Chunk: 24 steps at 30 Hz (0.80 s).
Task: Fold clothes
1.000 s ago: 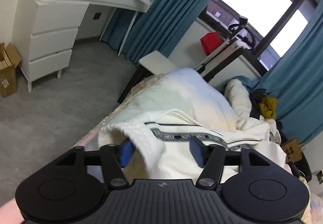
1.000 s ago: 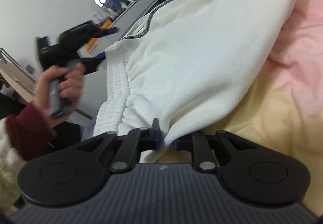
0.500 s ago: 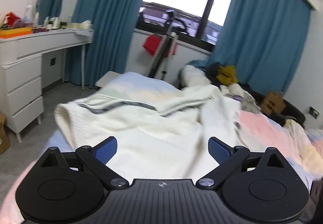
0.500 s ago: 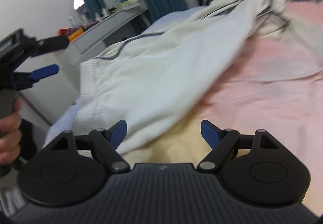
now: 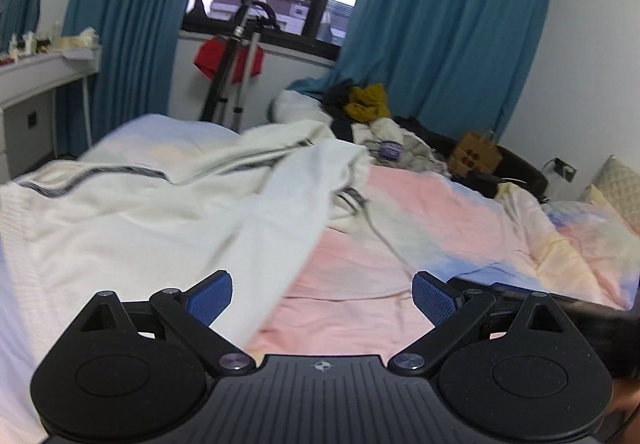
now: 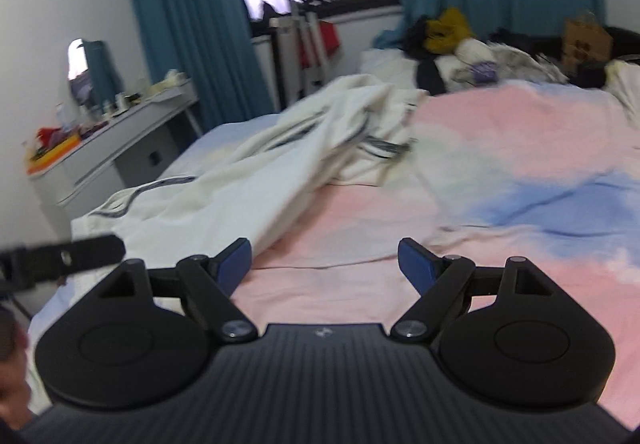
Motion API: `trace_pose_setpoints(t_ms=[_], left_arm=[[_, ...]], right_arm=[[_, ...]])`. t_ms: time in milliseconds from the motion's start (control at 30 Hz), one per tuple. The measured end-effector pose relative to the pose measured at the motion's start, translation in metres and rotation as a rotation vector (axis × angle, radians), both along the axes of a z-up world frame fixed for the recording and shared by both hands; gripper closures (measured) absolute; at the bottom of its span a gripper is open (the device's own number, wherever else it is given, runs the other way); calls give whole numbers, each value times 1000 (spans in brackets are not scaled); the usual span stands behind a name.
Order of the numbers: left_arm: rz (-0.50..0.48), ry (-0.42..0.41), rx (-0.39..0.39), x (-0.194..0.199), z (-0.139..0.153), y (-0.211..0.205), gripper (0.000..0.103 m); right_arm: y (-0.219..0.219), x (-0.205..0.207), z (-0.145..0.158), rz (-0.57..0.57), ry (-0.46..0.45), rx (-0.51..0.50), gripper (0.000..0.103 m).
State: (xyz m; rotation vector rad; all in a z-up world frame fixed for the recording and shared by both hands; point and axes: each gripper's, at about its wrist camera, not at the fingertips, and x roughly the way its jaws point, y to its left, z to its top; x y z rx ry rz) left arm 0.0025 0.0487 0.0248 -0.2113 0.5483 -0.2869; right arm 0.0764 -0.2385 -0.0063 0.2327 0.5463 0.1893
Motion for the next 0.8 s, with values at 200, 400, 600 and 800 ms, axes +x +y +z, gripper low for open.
trace_pose_setpoints(t_ms=[200, 400, 600, 800], left_arm=[[-50, 78, -73, 60, -33, -47, 8], [-48, 154, -144, 173, -74, -95, 10], [73, 171, -157, 292, -105, -137, 8], [218, 174, -93, 379, -129, -177, 13]], right_arm=[[-92, -11, 8, -180, -27, 123, 21], [-141, 19, -45, -274, 71, 294, 20], [-133, 52, -86, -223, 161, 334, 21], [-136, 77, -113, -197, 217, 367, 21]])
